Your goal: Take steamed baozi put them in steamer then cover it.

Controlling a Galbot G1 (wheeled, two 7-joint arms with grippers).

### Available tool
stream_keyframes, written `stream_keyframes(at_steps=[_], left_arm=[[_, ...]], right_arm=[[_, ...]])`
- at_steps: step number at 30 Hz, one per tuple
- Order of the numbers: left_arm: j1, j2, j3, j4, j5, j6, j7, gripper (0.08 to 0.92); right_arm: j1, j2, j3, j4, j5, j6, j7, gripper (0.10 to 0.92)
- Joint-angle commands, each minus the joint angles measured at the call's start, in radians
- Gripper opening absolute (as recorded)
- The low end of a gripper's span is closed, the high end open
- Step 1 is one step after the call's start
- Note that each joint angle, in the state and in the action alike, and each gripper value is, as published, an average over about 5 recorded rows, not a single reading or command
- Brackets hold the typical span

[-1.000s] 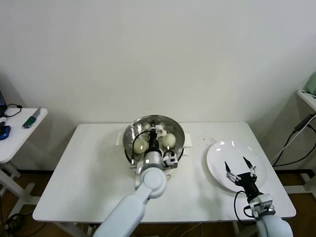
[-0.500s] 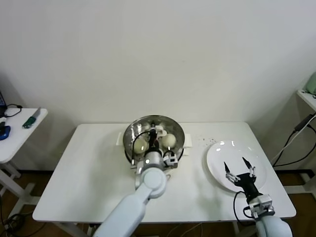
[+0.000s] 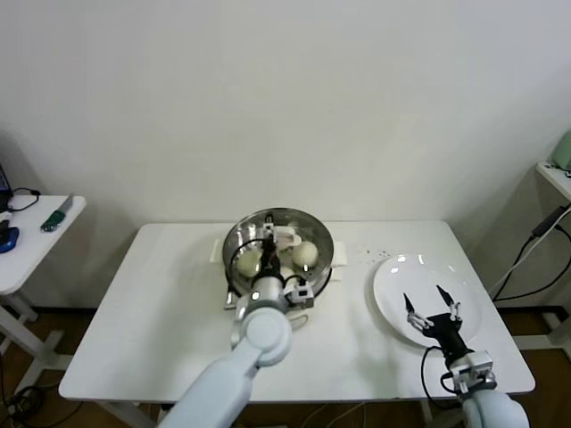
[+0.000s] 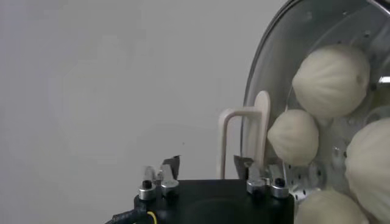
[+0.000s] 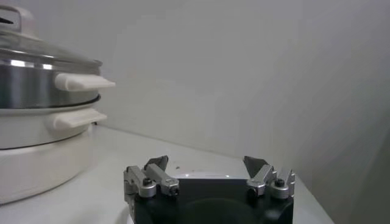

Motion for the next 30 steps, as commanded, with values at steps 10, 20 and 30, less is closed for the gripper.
stream_keyframes(at_steps=[10, 20, 30], left_arm=[[0.304, 0.154, -0.119, -0.398, -0.281, -0.019, -0.141, 0.818], [0.578, 0.177, -0.611, -0.489, -1.181, -0.503, -0.476, 0.823], [0.732, 0.061, -0.911, -0.321, -1.517, -0.812, -0.385, 0.823]], right_arm=[[-0.001, -0.009, -0.005, 0.008, 0.009, -0.013, -0.003, 0.823], [-0.013, -0.01, -0.031, 0.02, 0.017, 0.017, -0.009, 0.823], [-0.016, -0.021, -0.073, 0.026, 0.031, 0.066, 0.015, 0.823]])
